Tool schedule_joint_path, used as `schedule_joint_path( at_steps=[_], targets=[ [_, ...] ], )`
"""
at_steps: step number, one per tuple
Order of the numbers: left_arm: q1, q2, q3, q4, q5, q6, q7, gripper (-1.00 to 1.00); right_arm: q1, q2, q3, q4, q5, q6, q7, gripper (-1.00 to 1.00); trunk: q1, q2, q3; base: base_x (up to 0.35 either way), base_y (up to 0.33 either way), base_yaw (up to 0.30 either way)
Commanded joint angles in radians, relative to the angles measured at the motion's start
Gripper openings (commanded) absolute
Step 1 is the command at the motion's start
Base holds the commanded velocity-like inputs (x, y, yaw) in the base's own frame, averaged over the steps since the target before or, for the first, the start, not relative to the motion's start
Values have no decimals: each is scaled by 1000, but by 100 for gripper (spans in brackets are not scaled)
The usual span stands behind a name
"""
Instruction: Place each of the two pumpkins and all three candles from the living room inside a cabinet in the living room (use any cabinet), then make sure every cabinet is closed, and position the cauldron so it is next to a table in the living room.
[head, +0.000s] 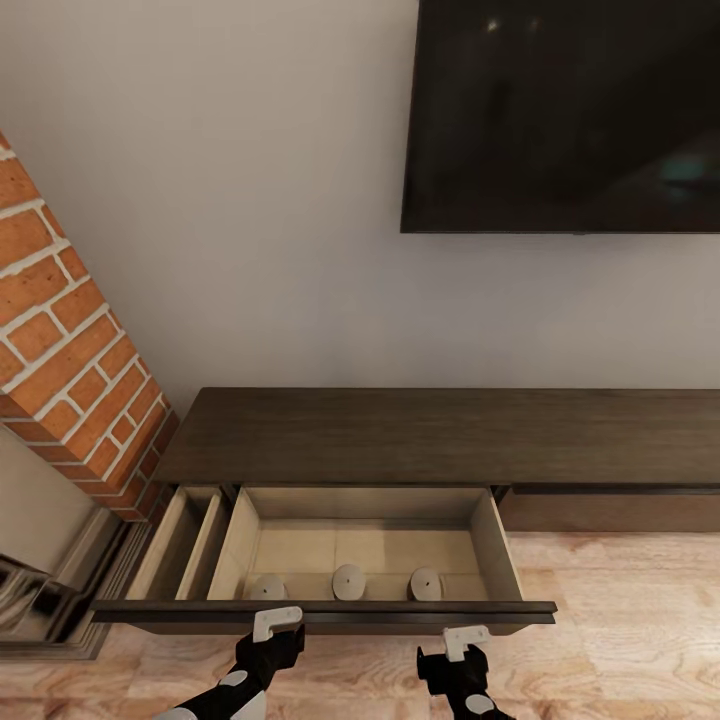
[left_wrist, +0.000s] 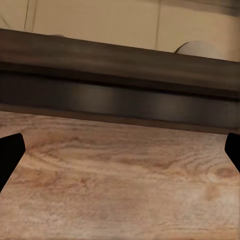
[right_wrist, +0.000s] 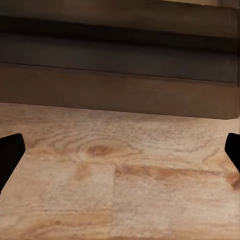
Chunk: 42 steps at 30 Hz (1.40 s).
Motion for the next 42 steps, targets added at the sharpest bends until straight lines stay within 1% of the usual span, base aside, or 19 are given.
schedule_joint_path(
  at_steps=[1,7,30,36,42],
  targets=[
    [0,0,0,0,0,0,0,100,-1,0,0,-4,0,0,0,100,0,0,0,0,0,0],
    [0,0,0,0,0,0,0,100,-4,-1,0,-27,0,0,0,100,0,0,0,0,0,0],
    [0,0,0,-2,0,0,0,100,-12,1,-1,-32,-1,0,-1,100,0,0,0,0,0,0],
    [0,0,0,-2,0,0,0,100,-23,3,-2,-32,-1,-3,-37,100,0,0,0,0,0,0],
    [0,0,0,-2,0,0,0,100,-25,5,-1,-32,-1,-7,-43,100,0,0,0,0,0,0]
  ],
)
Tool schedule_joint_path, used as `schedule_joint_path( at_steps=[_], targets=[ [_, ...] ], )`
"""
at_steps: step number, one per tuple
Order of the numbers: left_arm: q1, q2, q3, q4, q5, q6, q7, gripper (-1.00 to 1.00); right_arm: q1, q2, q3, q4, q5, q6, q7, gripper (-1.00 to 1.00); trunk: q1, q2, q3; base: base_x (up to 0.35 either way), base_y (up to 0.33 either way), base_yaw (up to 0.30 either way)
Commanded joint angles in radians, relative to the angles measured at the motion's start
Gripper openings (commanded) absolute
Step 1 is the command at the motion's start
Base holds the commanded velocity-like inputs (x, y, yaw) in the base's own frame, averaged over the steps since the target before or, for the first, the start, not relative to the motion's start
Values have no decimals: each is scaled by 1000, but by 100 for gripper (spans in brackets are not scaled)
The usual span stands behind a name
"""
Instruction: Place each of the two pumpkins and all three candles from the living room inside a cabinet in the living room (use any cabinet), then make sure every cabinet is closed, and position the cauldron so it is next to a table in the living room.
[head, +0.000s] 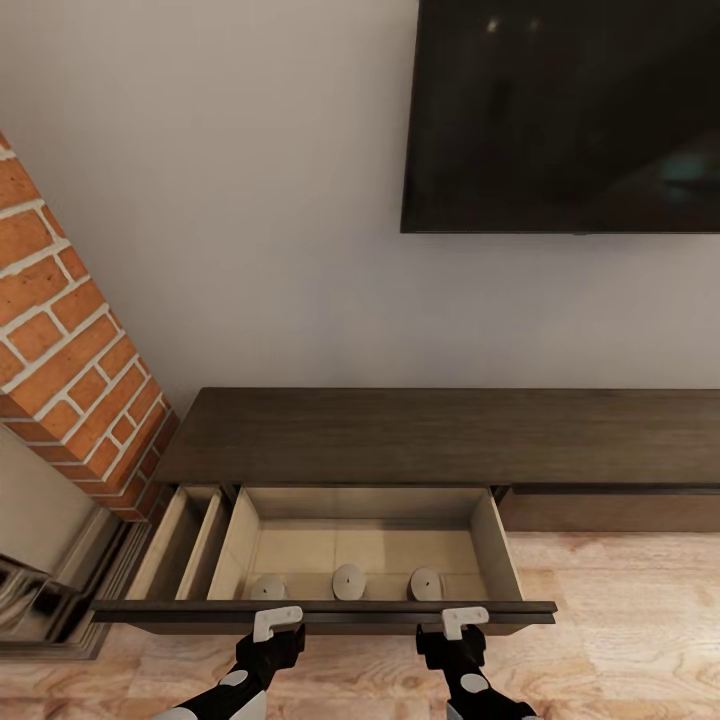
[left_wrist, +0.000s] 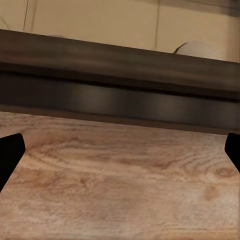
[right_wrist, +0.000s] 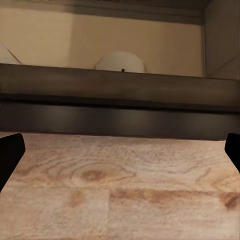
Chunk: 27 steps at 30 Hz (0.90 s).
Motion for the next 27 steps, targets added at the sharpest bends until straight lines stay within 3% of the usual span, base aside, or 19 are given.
schedule_joint_path(
  at_steps=[1,9,27],
  targets=[
    [0,0,0,0,0,0,0,100,0,0,0,0,0,0,0,100,0,0,0,0,0,0],
    [0,0,0,0,0,0,0,100,0,0,-1,1,-1,-1,0,100,0,0,0,36,0,0],
    [0,0,0,0,0,0,0,100,0,0,-1,1,-2,-1,0,100,0,0,0,307,0,0]
  ],
)
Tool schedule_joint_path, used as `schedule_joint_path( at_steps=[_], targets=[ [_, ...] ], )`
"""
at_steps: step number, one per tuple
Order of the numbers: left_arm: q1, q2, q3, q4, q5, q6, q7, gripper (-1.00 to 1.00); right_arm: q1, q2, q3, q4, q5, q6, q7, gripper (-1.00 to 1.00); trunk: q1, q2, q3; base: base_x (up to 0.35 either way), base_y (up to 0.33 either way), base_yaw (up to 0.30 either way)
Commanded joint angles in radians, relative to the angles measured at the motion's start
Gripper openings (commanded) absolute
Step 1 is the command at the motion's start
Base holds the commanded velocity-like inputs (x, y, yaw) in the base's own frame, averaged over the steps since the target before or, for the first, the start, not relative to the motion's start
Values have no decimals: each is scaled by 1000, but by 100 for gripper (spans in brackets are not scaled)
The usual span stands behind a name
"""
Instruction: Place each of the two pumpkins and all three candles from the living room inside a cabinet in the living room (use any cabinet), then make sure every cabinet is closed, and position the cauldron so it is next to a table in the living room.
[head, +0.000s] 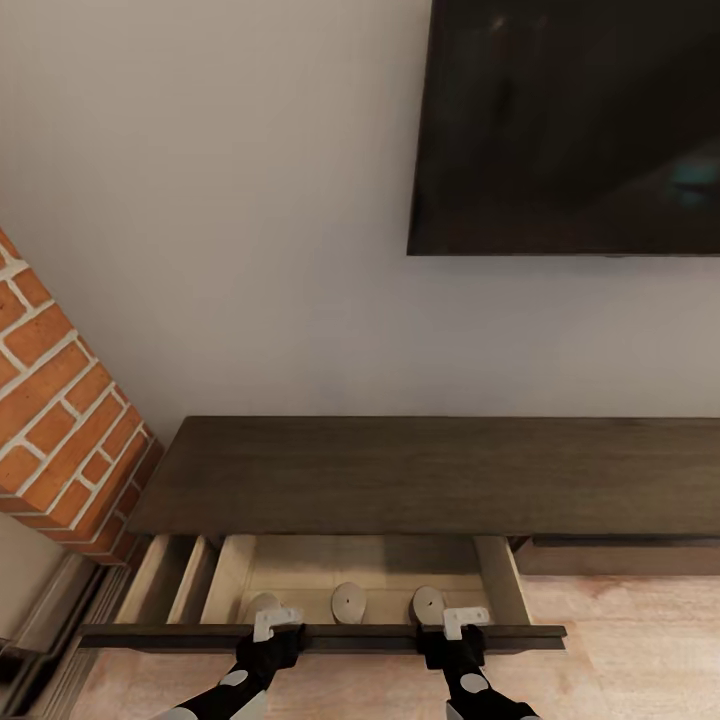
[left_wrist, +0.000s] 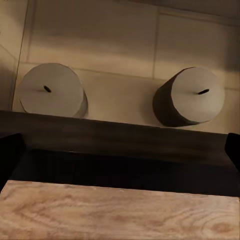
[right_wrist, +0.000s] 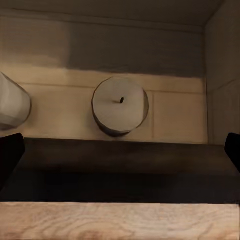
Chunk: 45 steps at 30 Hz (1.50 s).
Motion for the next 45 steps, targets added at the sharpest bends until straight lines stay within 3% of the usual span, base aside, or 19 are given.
schedule_joint_path(
  at_steps=[1,7,30,45],
  targets=[
    [0,0,0,0,0,0,0,100,0,0,0,0,0,0,0,100,0,0,0,90,0,0],
    [0,0,0,0,0,0,0,100,0,0,0,0,0,0,0,100,0,0,0,124,0,0],
    [0,0,0,0,0,0,0,100,0,1,0,0,0,0,0,100,0,0,0,324,0,0],
    [0,0,0,0,0,-2,0,100,0,2,0,0,0,-14,0,100,0,0,0,16,0,0]
  ],
)
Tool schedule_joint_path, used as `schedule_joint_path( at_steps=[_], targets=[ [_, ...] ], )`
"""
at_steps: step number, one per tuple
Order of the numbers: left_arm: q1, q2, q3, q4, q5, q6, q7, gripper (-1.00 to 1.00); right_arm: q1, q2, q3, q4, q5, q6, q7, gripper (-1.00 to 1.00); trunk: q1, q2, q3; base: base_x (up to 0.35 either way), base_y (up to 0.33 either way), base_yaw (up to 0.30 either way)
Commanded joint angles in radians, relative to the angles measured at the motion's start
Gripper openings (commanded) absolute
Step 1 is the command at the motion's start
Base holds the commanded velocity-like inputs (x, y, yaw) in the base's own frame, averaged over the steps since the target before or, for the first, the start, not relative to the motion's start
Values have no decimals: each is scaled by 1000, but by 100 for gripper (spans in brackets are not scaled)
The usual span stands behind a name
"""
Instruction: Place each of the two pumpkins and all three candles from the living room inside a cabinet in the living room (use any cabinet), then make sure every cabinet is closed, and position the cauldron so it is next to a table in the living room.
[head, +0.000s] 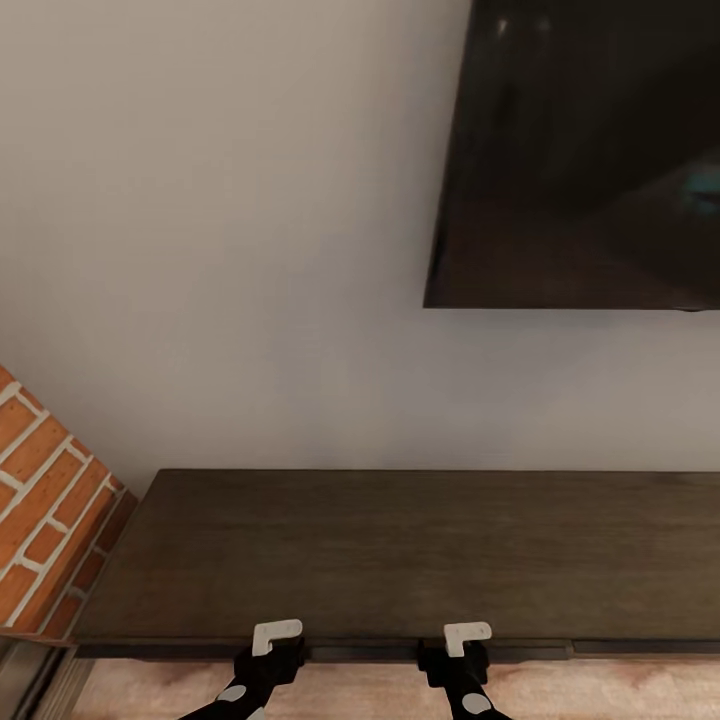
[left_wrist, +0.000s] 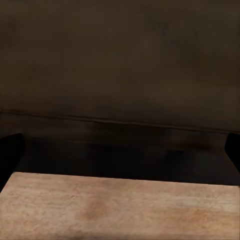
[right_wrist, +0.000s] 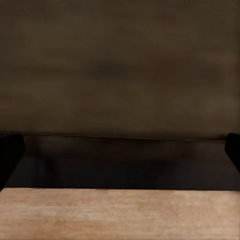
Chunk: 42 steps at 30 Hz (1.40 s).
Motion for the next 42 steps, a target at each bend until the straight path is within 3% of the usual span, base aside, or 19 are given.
schedule_joint_path(
  at_steps=[1,5,9,17,23,42],
  targets=[
    [-28,0,18,0,-1,0,0,100,-37,0,-11,1,2,3,15,100,3,0,0,0,0,0],
    [-28,0,18,0,-1,0,0,100,-37,0,-11,0,2,-8,15,100,3,0,0,0,0,0],
    [-28,0,18,0,-1,-1,0,100,-37,0,-11,2,3,-81,16,100,3,0,0,0,0,0],
    [-27,2,18,2,-1,-2,0,100,-37,0,-11,3,3,-94,17,100,3,0,0,0,0,0],
    [-27,2,17,2,0,-42,0,100,-37,0,-11,3,3,-95,17,100,3,0,0,-50,19,0],
    [-27,0,18,2,0,-49,0,100,-37,0,-11,3,3,-95,18,100,3,0,0,-319,16,0]
  ],
)
